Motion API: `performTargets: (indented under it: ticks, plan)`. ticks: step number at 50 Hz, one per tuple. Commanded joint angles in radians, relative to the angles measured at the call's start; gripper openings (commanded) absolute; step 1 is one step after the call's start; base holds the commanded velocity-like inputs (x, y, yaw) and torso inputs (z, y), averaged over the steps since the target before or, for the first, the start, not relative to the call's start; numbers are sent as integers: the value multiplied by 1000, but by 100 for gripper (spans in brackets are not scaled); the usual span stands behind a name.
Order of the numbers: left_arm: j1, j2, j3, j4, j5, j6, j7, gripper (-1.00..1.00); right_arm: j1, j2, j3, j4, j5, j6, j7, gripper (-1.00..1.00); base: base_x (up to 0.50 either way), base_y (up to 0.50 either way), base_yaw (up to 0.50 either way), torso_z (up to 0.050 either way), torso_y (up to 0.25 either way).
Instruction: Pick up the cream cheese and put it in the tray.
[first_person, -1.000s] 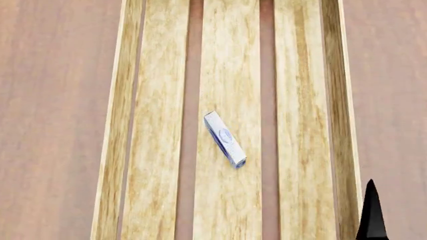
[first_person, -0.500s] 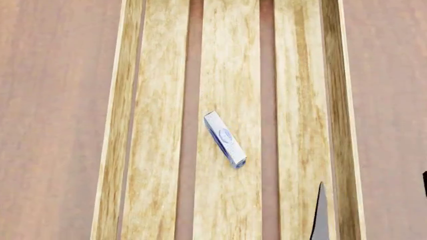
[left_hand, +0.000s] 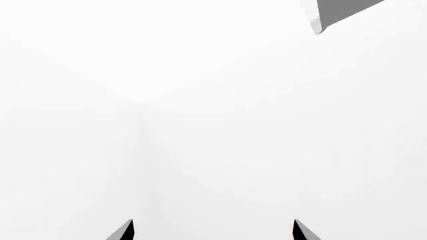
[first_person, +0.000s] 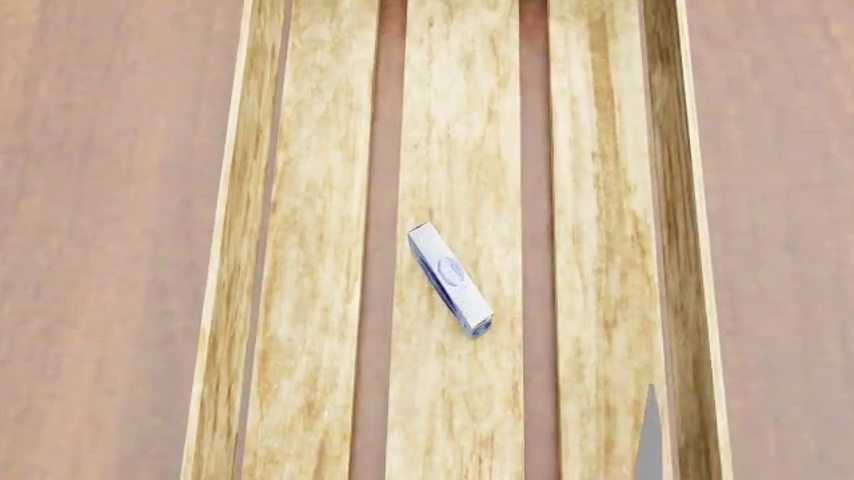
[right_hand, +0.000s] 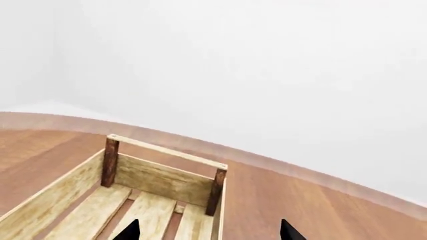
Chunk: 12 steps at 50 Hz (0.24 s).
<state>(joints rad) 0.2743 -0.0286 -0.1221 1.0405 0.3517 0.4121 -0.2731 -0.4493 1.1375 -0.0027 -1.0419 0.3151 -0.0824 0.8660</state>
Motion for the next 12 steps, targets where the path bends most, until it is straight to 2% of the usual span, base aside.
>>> performTargets:
  ticks: [1,5,9,12]
  plan:
    - [178,28,-101,7,-30,255,-25,100,-101,423,-183,-5,-115,-207,467,100,0,0,0,0,0]
    - [200,28,-113,7,-34,281,-31,100,-56,381,-217,-5,-114,-188,418,100,0,0,0,0,0]
    - [167,28,-92,7,-20,237,-19,100,78,306,-320,-5,-99,-149,337,100,0,0,0,0,0]
    - [123,28,-54,7,8,178,-3,100,212,206,-423,-5,-82,-74,238,100,0,0,0,0,0]
